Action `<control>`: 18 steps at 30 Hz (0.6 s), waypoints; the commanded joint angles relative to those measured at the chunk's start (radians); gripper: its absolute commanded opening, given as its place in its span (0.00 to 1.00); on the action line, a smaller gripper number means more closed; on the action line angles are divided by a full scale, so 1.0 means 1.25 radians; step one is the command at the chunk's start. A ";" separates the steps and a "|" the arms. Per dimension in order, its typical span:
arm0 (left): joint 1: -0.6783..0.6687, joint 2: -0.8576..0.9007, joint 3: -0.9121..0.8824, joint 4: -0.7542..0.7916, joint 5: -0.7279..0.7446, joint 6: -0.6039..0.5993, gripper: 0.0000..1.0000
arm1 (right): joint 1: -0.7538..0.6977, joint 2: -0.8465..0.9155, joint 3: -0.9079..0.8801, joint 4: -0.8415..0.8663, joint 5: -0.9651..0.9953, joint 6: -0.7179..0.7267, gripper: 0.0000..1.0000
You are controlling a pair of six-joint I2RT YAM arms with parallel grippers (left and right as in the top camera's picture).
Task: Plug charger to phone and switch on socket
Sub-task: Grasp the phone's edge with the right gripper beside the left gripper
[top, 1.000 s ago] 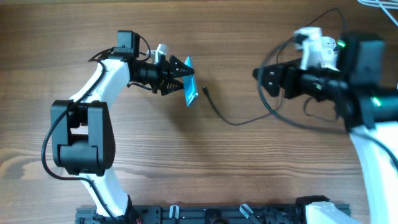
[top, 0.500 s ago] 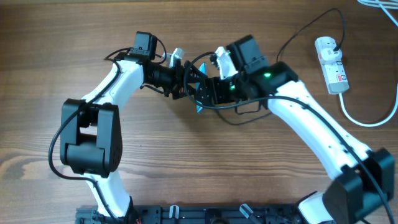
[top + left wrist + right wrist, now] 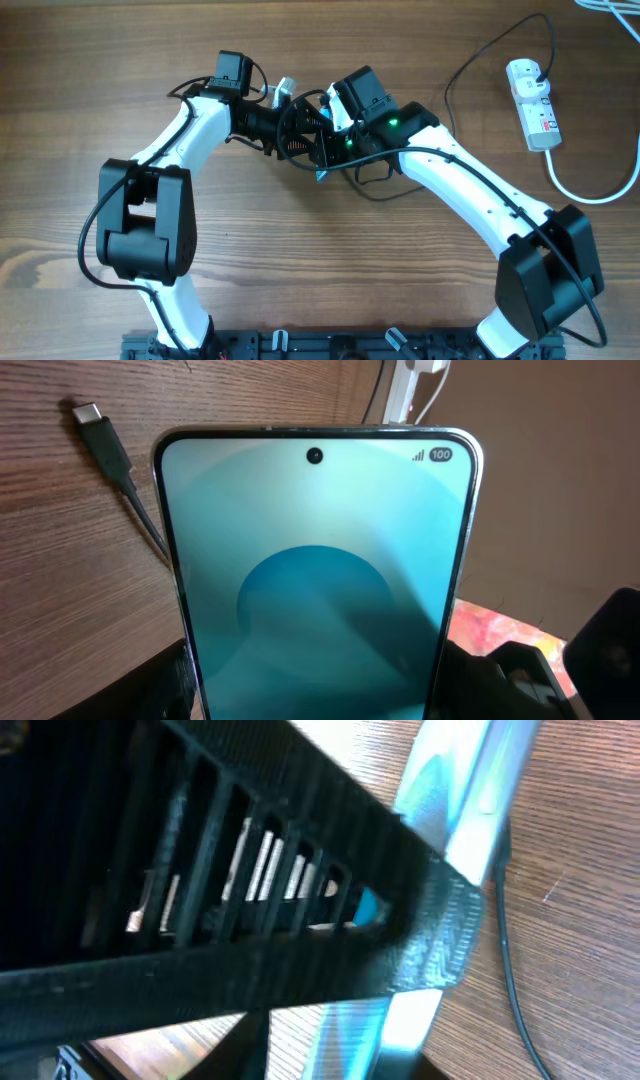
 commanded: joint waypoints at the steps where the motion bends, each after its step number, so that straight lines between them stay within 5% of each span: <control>1: -0.001 -0.026 -0.002 0.000 0.001 0.010 0.70 | 0.002 0.011 -0.001 -0.006 0.008 0.001 0.27; 7: -0.001 -0.026 -0.002 0.001 -0.001 0.010 0.71 | 0.002 0.007 -0.001 -0.019 0.008 0.007 0.23; 11: -0.001 -0.026 -0.002 0.001 -0.001 0.010 0.71 | 0.002 0.007 -0.001 -0.015 0.008 0.021 0.04; 15: -0.001 -0.026 -0.002 0.001 -0.001 0.010 0.92 | 0.001 0.007 -0.001 -0.005 0.008 0.022 0.04; 18: 0.006 -0.026 -0.002 0.012 0.001 0.010 0.94 | -0.023 0.002 0.000 0.007 -0.056 0.021 0.04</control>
